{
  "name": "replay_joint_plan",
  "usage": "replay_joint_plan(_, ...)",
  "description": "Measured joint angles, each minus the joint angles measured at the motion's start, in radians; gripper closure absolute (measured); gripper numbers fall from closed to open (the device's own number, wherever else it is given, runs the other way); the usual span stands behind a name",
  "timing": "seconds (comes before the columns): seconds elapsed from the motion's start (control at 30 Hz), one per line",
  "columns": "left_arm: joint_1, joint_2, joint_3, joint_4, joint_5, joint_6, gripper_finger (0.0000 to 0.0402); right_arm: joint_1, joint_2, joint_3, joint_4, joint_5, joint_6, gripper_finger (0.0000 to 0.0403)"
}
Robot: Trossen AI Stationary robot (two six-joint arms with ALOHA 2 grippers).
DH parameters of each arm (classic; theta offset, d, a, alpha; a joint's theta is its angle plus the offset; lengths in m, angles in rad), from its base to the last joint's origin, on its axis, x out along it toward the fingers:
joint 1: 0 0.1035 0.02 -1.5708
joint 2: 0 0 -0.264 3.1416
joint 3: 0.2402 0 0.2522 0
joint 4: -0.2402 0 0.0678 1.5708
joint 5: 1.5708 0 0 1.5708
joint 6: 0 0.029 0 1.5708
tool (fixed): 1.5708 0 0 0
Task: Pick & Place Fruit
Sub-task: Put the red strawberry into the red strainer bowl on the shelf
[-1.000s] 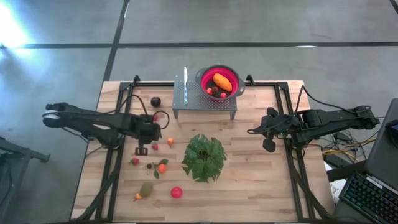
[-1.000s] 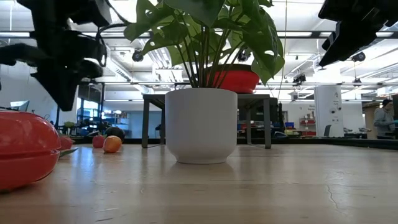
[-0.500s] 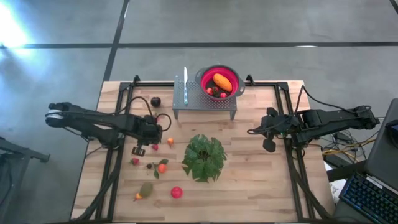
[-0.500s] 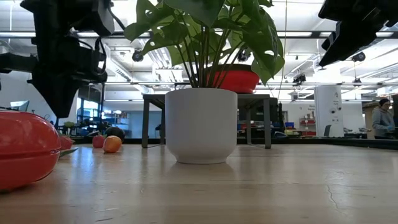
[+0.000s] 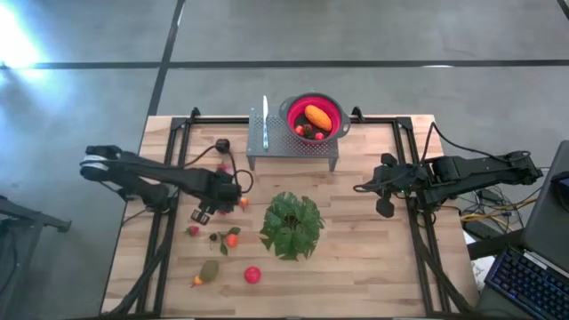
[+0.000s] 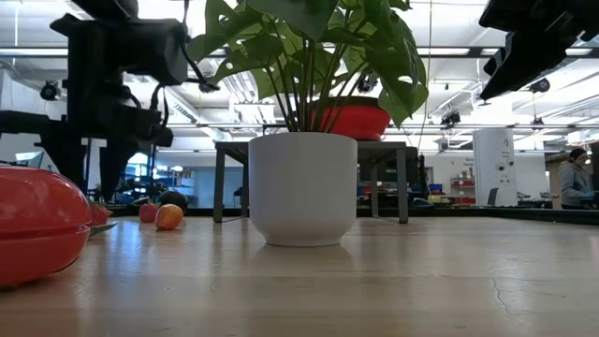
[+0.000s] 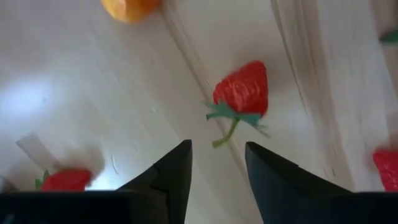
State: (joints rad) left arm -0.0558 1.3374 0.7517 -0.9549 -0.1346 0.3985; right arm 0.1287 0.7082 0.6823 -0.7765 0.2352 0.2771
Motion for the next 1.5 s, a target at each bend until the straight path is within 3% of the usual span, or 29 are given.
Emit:
replay_joint_plan(0.43, 0.000, 0.113, -0.002, 0.013, 0.014, 0.002, 0.0270, 0.000, 0.000, 0.000, 0.000, 0.000, 0.000, 0.0394)
replay_joint_plan(0.83, 0.000, 0.117, -0.002, 0.020, 0.014, 0.001, 0.0390, 0.000, 0.000, 0.000, 0.000, 0.000, 0.000, 0.0394)
replay_joint_plan(1.3, -0.012, 0.071, 0.030, -0.059, -0.022, -0.059, 0.0396, 0.000, 0.000, 0.000, 0.000, 0.000, 0.000, 0.0394)
replay_joint_plan(1.5, -0.056, -0.057, 0.083, -0.054, -0.140, -0.108, 0.0396, 0.000, 0.000, 0.000, 0.000, 0.000, 0.000, 0.0394)
